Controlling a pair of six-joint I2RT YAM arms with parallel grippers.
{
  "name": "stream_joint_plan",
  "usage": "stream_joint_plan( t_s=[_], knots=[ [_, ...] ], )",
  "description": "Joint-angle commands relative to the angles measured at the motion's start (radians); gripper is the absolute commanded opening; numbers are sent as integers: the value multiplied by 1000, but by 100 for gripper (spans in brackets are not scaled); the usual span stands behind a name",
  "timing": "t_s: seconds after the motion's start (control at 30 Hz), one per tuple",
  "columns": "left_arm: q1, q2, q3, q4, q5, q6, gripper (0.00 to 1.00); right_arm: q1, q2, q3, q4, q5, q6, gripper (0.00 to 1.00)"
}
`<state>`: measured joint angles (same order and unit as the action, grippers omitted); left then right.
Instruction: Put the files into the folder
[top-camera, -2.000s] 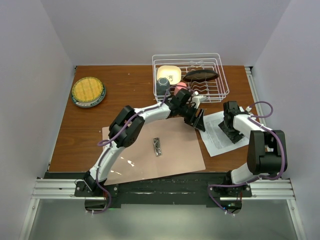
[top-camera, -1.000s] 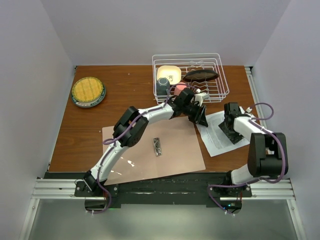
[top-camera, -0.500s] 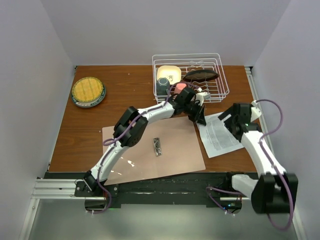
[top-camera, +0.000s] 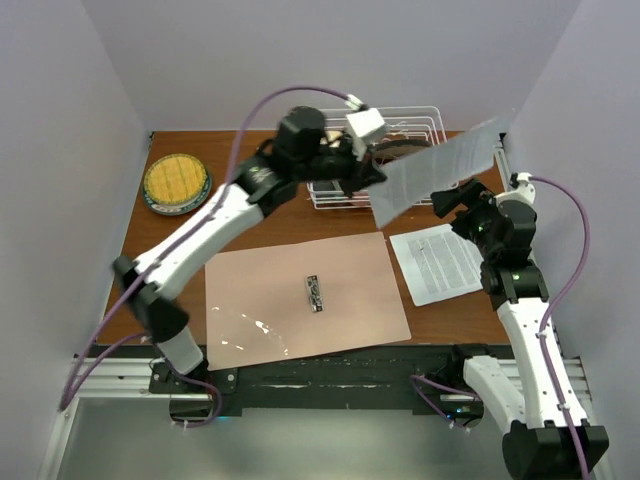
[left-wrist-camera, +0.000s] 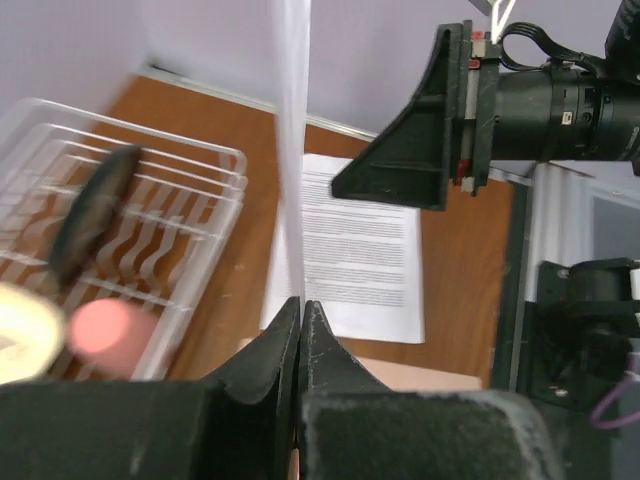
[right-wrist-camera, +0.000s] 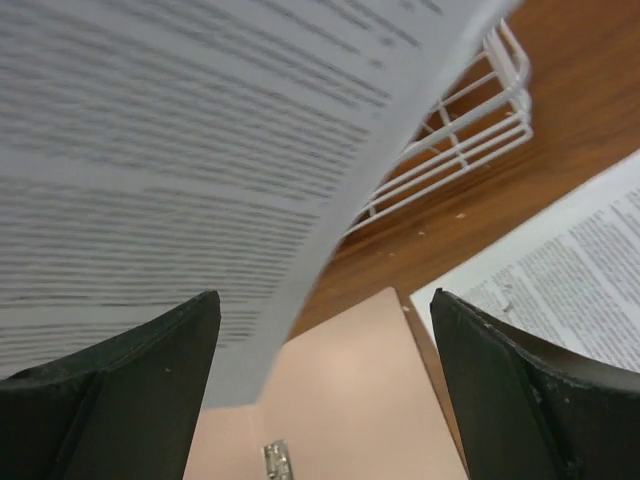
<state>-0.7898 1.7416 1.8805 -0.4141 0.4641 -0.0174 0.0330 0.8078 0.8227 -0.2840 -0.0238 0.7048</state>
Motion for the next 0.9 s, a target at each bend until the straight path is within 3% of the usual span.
stream_joint_plan(
  t_s=[0.0,0.13,0.17,0.27,0.53,0.7,0.87],
  knots=[
    [40,-177,-130,-87,-191,174,0,5,-22,-5,279,-259,-22,89],
    [90,-260,-182,-110,-185,175,0,5,-45,-224,743,-442,117,94],
    [113,-270,-187,-118,-167,169,0,5,-48,-270,1002,-483,207,96],
    [156,-274,-176,-163,-111,162,0,7,-32,-424,1457,-475,318,98],
    [201,-180,46,-388,65,181,0,42,146,-434,1650,-548,306,98],
    [201,-180,100,-382,53,183,0,94,305,-450,1890,-610,407,97],
    [201,-154,155,-381,82,175,0,134,386,-424,1904,-605,398,95]
  ],
)
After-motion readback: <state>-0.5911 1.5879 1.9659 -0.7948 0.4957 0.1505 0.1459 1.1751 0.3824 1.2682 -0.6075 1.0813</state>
